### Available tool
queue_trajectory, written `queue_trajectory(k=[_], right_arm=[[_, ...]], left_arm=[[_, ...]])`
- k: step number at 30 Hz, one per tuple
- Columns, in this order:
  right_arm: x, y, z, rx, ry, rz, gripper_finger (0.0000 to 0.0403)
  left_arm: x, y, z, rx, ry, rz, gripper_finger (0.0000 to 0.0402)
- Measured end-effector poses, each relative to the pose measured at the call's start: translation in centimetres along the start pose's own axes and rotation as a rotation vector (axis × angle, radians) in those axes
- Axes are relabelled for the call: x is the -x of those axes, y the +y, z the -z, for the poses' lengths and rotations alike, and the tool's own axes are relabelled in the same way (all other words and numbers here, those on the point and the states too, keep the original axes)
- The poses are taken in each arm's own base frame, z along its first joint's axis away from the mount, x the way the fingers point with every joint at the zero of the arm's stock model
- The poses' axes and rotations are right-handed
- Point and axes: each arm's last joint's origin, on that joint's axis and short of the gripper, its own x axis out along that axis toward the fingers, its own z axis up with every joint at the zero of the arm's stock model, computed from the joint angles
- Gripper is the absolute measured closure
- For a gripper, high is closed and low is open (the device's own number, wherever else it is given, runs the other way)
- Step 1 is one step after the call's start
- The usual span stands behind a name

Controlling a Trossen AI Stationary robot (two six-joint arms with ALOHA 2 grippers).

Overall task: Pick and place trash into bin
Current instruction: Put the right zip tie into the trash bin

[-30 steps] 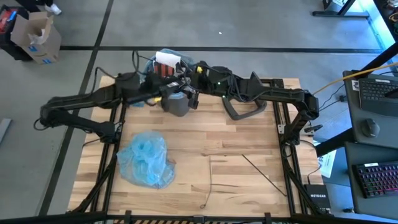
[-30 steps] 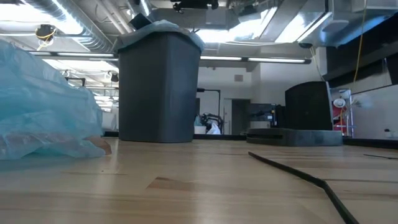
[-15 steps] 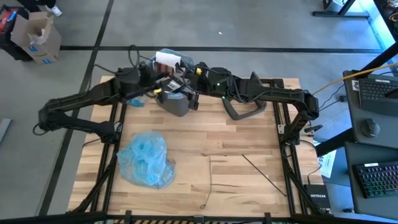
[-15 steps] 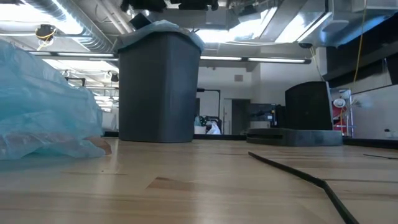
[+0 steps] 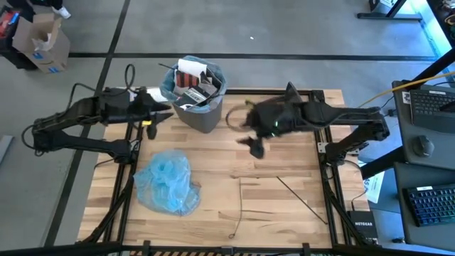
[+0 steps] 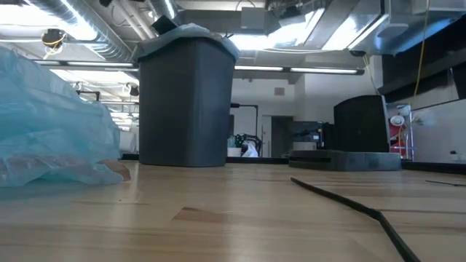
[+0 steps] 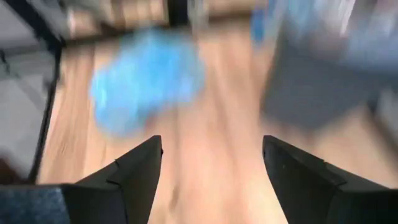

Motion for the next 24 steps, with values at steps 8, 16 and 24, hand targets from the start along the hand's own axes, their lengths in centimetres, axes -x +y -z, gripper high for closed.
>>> queue_trajectory(k=[8, 16, 24], right_arm=[[-0.4, 4.1, 8.1, -0.263, 0.541, 0.135, 0.0135], [-3.2, 6.9, 17.7, -0.416, 0.816, 0.239, 0.0135], [-5.2, 7.3, 25.0, -0.535, 0.902, 0.267, 0.0135]], left_arm=[[0.3, -0.5, 0.4, 0.003, 0.022, 0.040, 0.0285], [0.1, -0.9, 0.3, 0.001, 0.022, 0.060, 0.0285], [0.2, -1.1, 0.3, -0.011, 0.023, 0.079, 0.0285]])
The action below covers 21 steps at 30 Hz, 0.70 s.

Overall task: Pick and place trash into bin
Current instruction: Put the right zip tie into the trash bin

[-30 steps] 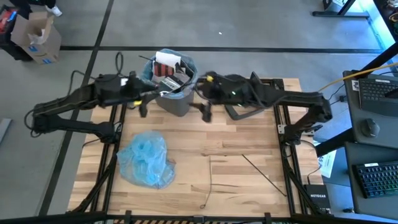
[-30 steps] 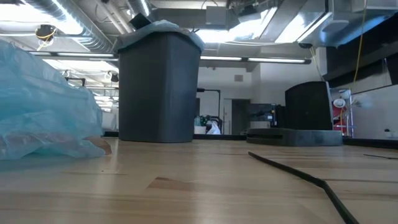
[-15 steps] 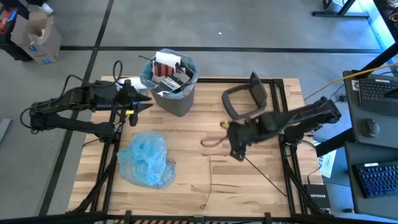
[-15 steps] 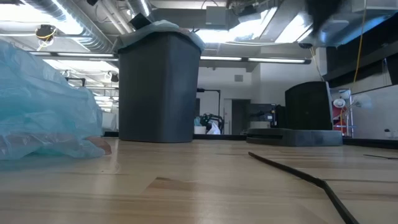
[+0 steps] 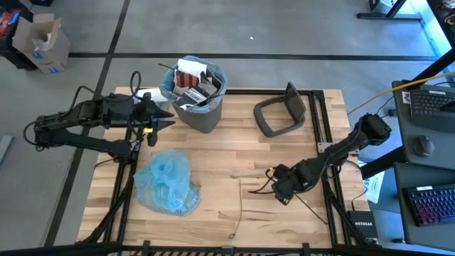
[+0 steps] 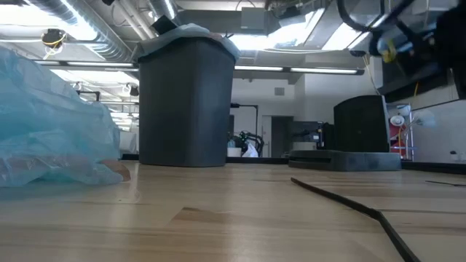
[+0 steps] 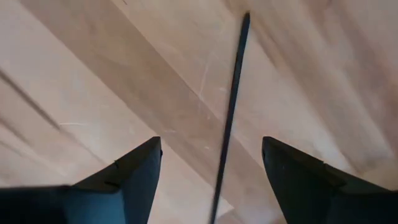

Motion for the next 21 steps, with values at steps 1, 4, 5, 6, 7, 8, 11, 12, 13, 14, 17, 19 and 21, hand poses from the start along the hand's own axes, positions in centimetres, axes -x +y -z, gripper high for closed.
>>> queue_trajectory(k=[1, 4, 5, 6, 7, 8, 11, 12, 13, 14, 17, 19, 21], right_arm=[[-0.5, -0.1, 0.2, -0.007, 0.001, -0.004, 0.0135], [-1.8, -0.9, 0.4, -0.031, 0.007, 0.014, 0.0138], [-2.2, -1.1, 0.4, -0.042, 0.008, 0.019, 0.0142], [-2.5, -1.3, 0.5, -0.054, 0.007, 0.019, 0.0149], [-2.9, -1.5, 0.5, -0.067, 0.005, 0.017, 0.0157], [-3.2, -1.6, 0.5, -0.075, 0.001, 0.013, 0.0166], [-4.3, -1.8, 0.4, -0.094, -0.011, -0.021, 0.0199], [-4.6, -1.9, 0.4, -0.105, -0.012, -0.028, 0.0210], [-4.9, -2.1, 0.5, -0.118, -0.013, -0.033, 0.0221], [-5.1, -2.2, 0.4, -0.139, -0.013, -0.027, 0.0232], [-5.5, -2.6, 0.5, -0.166, -0.009, -0.008, 0.0268], [-5.6, -2.7, 0.5, -0.169, -0.016, -0.001, 0.0297], [-5.6, -2.7, 0.5, -0.168, -0.027, -0.001, 0.0332]], left_arm=[[0.0, 0.0, 0.0, -0.001, 0.000, 0.001, 0.0285], [0.0, 0.0, 0.0, -0.004, 0.001, 0.001, 0.0285], [0.0, 0.0, 0.0, -0.005, 0.003, 0.000, 0.0285], [0.0, 0.0, 0.1, -0.005, 0.006, 0.000, 0.0285], [0.0, 0.0, 0.1, -0.005, 0.009, 0.000, 0.0285], [0.0, 0.0, 0.1, -0.004, 0.009, 0.000, 0.0285], [0.0, 0.0, 0.3, -0.005, 0.026, -0.002, 0.0285], [0.0, 0.0, 0.3, -0.003, 0.033, -0.003, 0.0285], [0.0, 0.0, 0.4, 0.001, 0.037, -0.003, 0.0285], [0.0, 0.0, 0.4, 0.003, 0.038, -0.004, 0.0285], [0.0, 0.0, 0.5, 0.007, 0.046, -0.004, 0.0285], [0.0, 0.0, 0.5, 0.007, 0.045, -0.005, 0.0285], [0.0, 0.0, 0.5, 0.007, 0.045, -0.005, 0.0285]])
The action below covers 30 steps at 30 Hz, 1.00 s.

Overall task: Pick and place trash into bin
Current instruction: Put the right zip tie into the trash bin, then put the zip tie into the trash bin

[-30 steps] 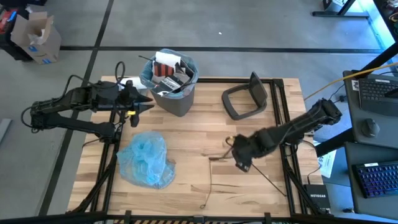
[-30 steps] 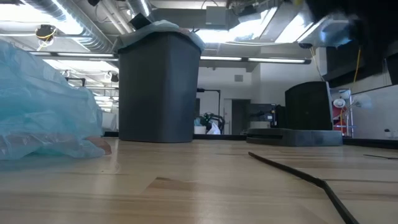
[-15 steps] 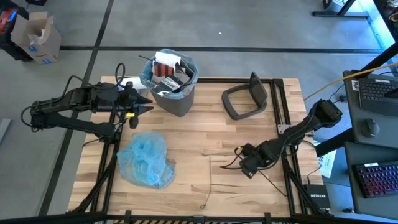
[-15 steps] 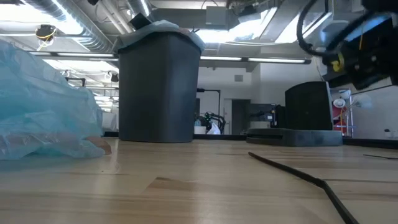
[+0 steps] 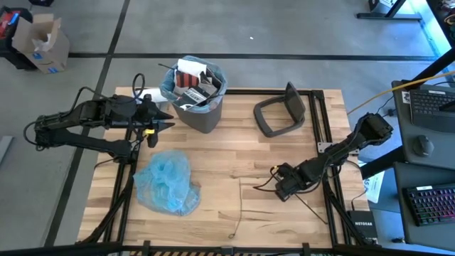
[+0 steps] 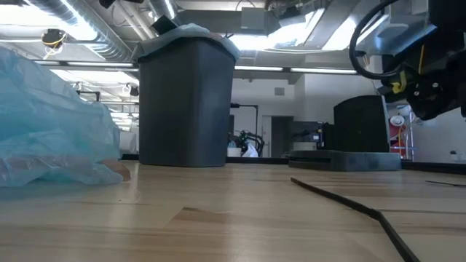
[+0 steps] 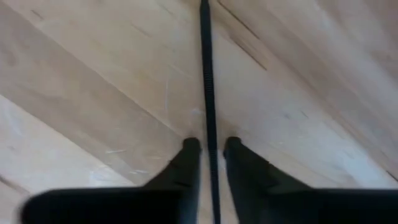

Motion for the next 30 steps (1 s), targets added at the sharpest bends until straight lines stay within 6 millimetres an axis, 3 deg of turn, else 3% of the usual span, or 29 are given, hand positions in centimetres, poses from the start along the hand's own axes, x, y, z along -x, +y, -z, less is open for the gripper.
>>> queue_trajectory(k=[4, 9, 15, 23, 30], right_arm=[[0.0, 0.1, 0.0, 0.002, -0.006, -0.012, 0.0394], [0.1, 0.4, -0.1, 0.030, -0.019, -0.011, 0.0397], [1.8, 2.3, -0.5, 0.131, -0.116, -0.053, 0.0403], [6.5, 6.2, -1.7, 0.320, -0.265, -0.202, 0.0403], [13.4, 9.1, -4.7, 0.474, -0.529, -0.309, 0.0403]], left_arm=[[0.0, 0.0, 0.0, 0.000, 0.000, 0.000, 0.0285], [0.0, 0.0, 0.0, 0.000, 0.000, 0.000, 0.0285], [0.0, 0.0, 0.0, 0.001, 0.000, 0.000, 0.0285], [0.0, 0.0, 0.0, 0.007, 0.000, 0.000, 0.0285], [0.1, 0.0, 0.0, 0.008, -0.003, 0.001, 0.0285]])
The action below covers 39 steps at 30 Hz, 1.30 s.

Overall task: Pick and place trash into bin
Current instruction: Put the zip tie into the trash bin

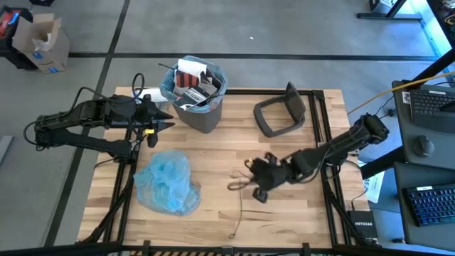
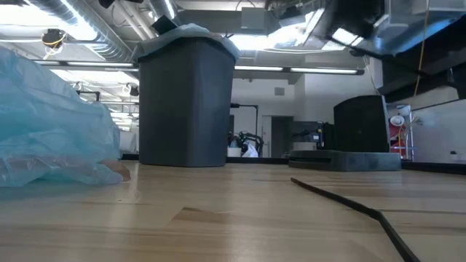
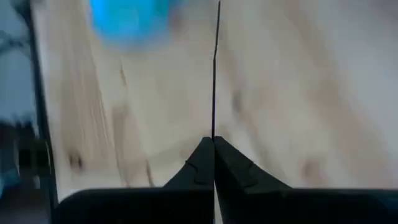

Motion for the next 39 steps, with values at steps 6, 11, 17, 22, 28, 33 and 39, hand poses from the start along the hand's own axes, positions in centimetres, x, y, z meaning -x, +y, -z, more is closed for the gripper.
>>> queue_trajectory(k=[6, 11, 17, 22, 28, 33, 39], right_arm=[[3.9, 0.0, -7.9, 0.134, -0.382, -0.001, 0.0403], [6.9, -1.6, -13.9, 0.222, -0.750, 0.031, 0.0403], [10.6, -5.2, -19.0, 0.228, -1.180, 0.009, 0.0403], [11.6, -8.3, -21.4, 0.215, -1.423, -0.042, 0.0403], [9.8, -11.7, -23.0, 0.154, -1.418, 0.009, 0.0403], [7.6, -12.8, -23.2, 0.095, -1.281, -0.013, 0.0403], [5.5, -13.1, -23.1, 0.098, -1.185, 0.066, 0.0403]], left_arm=[[0.5, 0.1, 0.0, 0.005, -0.023, 0.003, 0.0285], [1.2, 0.2, -0.2, 0.017, -0.072, 0.010, 0.0285], [2.2, 0.4, -0.7, 0.027, -0.165, 0.020, 0.0285], [2.9, 0.6, -0.9, 0.048, -0.214, 0.027, 0.0285], [3.0, 0.6, -0.8, 0.069, -0.216, 0.030, 0.0285], [2.9, 0.6, -0.8, 0.068, -0.209, 0.029, 0.0285], [2.9, 0.6, -0.8, 0.067, -0.210, 0.029, 0.0285]])
